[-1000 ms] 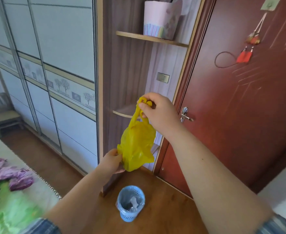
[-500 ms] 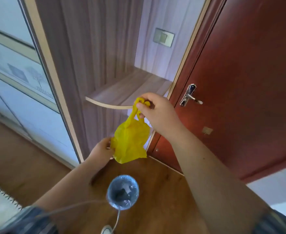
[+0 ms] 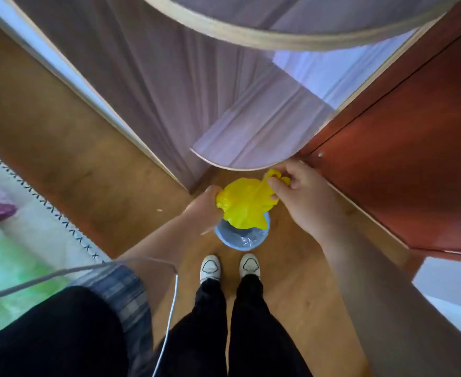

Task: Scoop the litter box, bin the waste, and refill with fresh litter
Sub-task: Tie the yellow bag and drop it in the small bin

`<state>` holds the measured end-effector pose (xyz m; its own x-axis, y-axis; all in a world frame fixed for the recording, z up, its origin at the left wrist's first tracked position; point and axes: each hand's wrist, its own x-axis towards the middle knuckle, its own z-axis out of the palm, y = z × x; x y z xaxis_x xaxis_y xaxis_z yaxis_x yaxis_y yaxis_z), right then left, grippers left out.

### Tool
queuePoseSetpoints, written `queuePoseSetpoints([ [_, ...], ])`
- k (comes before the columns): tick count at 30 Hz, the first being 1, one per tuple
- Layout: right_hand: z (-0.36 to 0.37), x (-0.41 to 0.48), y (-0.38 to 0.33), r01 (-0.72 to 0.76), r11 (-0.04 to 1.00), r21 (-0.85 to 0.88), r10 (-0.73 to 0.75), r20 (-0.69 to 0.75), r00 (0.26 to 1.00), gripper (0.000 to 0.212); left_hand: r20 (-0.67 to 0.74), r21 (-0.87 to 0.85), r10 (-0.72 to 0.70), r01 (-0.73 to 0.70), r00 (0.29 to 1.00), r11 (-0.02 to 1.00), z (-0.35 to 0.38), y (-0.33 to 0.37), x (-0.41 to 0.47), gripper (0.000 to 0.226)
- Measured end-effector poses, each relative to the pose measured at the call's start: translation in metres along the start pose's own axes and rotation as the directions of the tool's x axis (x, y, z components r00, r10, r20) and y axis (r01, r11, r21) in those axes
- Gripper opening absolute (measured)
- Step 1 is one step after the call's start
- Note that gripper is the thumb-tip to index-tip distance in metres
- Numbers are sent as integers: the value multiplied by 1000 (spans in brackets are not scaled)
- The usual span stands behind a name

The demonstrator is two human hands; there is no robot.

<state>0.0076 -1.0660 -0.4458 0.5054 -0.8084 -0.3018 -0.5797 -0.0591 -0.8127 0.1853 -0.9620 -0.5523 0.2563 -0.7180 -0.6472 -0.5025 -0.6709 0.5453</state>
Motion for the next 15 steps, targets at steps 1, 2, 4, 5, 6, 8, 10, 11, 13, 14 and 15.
queuePoseSetpoints([
  [1, 13, 9, 22, -26, 999, -33, 27, 36, 999, 8, 27, 25, -33, 32, 999, 999, 10, -9, 12, 52],
  [2, 28, 16, 43, -56, 996, -75, 61, 71, 996, 11, 51, 40, -63, 61, 997, 997, 21, -18, 23, 55],
  [4, 59, 30, 83, -87, 983, -159, 109, 135, 985, 16, 92, 63, -103, 97, 990, 993, 43, -37, 42, 60],
  [5, 74, 37, 105, -109, 975, -193, 142, 166, 976, 15, 111, 92, -127, 117, 986, 989, 53, -47, 50, 60],
  [6, 90, 46, 125, -142, 964, -223, 185, 187, 965, 13, 118, 132, -141, 125, 983, 983, 63, -57, 57, 59],
  [8, 119, 59, 164, -218, 937, -272, 278, 205, 938, 14, 118, 191, -160, 136, 980, 972, 79, -74, 68, 55],
  [10, 146, 75, 202, -269, 914, -305, 341, 217, 915, 15, 88, 240, -181, 155, 980, 958, 94, -93, 75, 53],
  [11, 155, 81, 218, -295, 899, -323, 374, 221, 900, 17, 83, 258, -190, 163, 978, 952, 100, -100, 76, 53],
  [13, 172, 95, 253, -332, 865, -376, 432, 225, 873, 23, 77, 288, -196, 167, 978, 943, 110, -114, 80, 54],
  [14, 178, 101, 265, -350, 850, -394, 460, 230, 857, 26, 74, 304, -193, 162, 978, 939, 114, -120, 80, 55],
  [15, 182, 106, 275, -374, 834, -406, 488, 227, 842, 30, 75, 319, -189, 156, 979, 935, 117, -125, 80, 55],
])
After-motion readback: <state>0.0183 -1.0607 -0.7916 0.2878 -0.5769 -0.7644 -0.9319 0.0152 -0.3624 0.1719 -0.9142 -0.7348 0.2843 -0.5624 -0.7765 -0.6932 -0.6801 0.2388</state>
